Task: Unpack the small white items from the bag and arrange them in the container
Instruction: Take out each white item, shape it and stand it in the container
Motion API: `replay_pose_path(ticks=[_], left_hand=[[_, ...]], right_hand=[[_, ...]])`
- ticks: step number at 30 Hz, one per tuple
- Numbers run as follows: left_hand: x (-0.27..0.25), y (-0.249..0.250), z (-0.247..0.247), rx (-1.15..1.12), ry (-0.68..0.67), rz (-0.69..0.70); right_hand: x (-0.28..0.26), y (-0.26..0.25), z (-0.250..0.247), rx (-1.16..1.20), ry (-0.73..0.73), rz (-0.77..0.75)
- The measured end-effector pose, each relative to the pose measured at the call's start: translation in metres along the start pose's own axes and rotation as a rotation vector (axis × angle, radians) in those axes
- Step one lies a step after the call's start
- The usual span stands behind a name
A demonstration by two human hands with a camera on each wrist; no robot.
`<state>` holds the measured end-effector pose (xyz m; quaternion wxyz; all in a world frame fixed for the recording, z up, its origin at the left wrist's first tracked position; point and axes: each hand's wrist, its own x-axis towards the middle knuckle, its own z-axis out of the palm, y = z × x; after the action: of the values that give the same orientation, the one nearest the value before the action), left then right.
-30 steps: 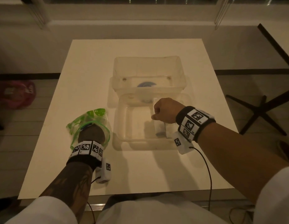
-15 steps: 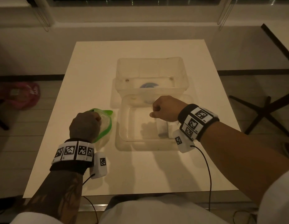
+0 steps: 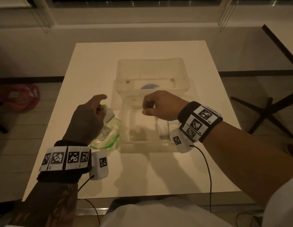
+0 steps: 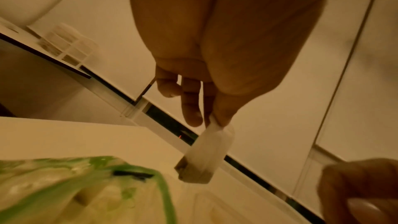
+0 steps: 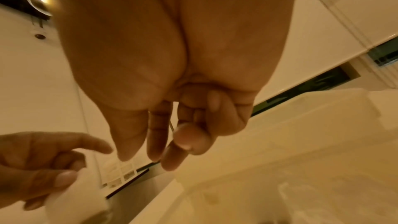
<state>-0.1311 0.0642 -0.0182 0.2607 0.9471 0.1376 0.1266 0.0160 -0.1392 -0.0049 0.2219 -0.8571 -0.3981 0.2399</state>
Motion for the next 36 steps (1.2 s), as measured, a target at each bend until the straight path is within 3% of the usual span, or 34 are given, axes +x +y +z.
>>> replay_pose_path(ticks=[6,11,13,17,24,29,36], left_hand=[[0.014,0.042,0.016,-0.183,-0.123,0.064],[0.024,0.062,0.031,-0.313,-0.051,0.113],[0.025,0.066,0.038,-0.423,-0.023,0.025],[0.019,0.079,0.051,-0.675,-0.19,-0.196],[0.012,0.091,0.062,-0.763,-0.276,-0.181],[0.003,0.095,0.066,-0.891,-0.091,-0.293],[0.003,0.091,0.076,-0.819,0.043,-0.231]], right_hand=[[-0.001,-0.019,-0.006,0.102,-0.007,-0.103],[-0.005,-0.013,-0.012,0.158,0.124,-0.09],[-0.008,-0.009,-0.016,0.219,0.179,-0.059],[-0.013,-0.001,-0.022,0.353,0.277,-0.026],[-0.022,0.004,-0.025,0.405,0.28,-0.022],[-0.027,0.009,-0.023,0.424,0.364,0.026],[-0.026,0.008,-0.019,0.427,0.418,0.049]])
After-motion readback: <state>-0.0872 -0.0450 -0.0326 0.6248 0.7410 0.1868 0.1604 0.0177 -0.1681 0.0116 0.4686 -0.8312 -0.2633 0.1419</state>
